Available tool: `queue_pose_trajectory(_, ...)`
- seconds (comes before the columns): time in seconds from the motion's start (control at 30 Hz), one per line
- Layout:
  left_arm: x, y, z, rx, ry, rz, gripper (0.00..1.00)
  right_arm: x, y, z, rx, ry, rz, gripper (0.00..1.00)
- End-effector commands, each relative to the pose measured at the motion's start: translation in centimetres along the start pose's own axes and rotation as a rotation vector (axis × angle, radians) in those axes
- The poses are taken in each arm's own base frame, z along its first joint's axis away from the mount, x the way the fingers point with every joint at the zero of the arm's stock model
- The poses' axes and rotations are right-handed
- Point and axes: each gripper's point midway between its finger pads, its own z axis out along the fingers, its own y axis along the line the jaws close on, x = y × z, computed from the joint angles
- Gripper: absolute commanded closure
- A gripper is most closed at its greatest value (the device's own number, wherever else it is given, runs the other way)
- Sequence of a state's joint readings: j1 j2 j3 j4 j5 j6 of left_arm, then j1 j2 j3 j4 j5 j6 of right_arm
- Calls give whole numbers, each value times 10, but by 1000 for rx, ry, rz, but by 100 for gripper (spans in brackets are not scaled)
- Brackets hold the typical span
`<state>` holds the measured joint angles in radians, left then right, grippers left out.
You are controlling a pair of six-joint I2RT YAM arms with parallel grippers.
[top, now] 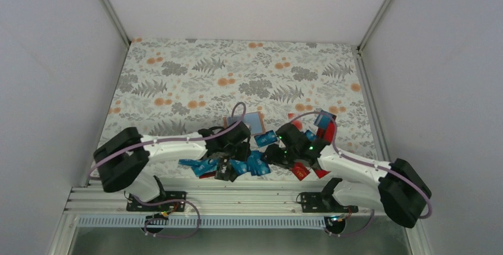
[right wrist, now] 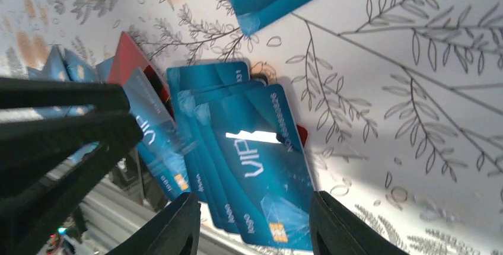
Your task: Put the credit cards into the card holder
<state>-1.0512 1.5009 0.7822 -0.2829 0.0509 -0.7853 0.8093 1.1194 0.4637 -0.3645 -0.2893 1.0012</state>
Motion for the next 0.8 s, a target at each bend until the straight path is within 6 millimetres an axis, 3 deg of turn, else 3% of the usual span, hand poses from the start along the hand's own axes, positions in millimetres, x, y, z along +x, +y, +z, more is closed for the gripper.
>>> queue_pose_trajectory(0.0, -27, 1, 14, -37, -30, 29, 76, -8, -7, 11, 68, 5, -90, 52)
queue_pose_trajectory(0.13, -28, -2, 32, -31, 2, 57, 76, 7, -17, 26, 75, 98, -109, 56)
queue_pose_trajectory(0.23, -19, -6, 41, 1, 50, 80, 77, 23, -18, 27, 58, 168, -129, 57)
queue_pose_trajectory(0.57, 40, -38, 43, 198, 195, 174, 79, 64, 18, -5, -152, 330, -181, 56)
queue_pose_trajectory(0.67, 47, -46, 36, 227, 203, 190, 79, 67, 11, -12, -118, 334, -162, 55)
queue_pose_trajectory(0.77, 45, -43, 31, 203, 188, 177, 79, 73, -11, -10, -30, 350, -116, 54)
